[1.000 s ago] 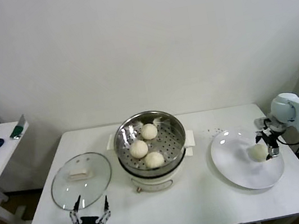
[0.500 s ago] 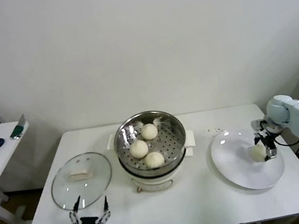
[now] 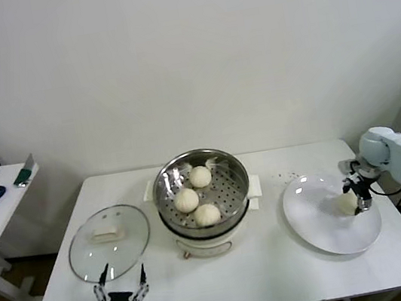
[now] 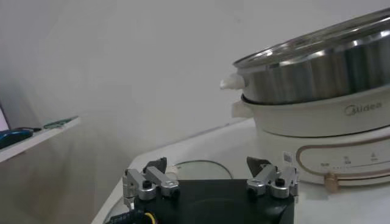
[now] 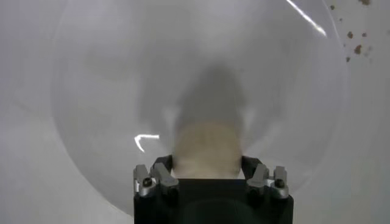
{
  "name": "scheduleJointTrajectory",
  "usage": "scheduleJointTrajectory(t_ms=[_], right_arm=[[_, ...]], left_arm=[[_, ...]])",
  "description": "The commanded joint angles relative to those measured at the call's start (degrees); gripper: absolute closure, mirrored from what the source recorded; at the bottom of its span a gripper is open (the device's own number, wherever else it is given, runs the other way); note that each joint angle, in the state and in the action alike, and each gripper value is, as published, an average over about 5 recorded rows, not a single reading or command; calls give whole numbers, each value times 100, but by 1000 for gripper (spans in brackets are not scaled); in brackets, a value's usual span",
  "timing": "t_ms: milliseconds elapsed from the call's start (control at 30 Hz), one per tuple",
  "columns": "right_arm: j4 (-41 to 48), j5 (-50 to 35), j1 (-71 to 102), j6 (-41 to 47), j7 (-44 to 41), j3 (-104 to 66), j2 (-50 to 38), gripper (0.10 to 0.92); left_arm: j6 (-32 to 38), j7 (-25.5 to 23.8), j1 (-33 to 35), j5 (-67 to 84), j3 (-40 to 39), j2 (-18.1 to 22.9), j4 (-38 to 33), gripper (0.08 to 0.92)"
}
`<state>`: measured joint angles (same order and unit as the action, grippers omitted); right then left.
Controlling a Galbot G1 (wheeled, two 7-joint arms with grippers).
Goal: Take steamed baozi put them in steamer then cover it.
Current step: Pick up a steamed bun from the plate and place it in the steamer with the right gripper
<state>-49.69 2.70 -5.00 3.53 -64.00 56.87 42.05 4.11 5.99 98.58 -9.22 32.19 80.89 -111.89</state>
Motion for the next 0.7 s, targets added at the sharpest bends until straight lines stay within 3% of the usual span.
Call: scheduleJointTrajectory(t_ms=[33,400,700], right_arm=[[-138,-1186,-1260,393,211,989,169,310],[-433,-3818,-3958,1063,510,3327,1507,320],[-570,-5205,-4376,1451,762,3643,2746,314]], left_arm=[[-6,-10,-22,-7,-37,1,-21,177],[63,-34,16,-74,-307,64,-106,177],[145,-80,84,-18,-377,24,-198,177]])
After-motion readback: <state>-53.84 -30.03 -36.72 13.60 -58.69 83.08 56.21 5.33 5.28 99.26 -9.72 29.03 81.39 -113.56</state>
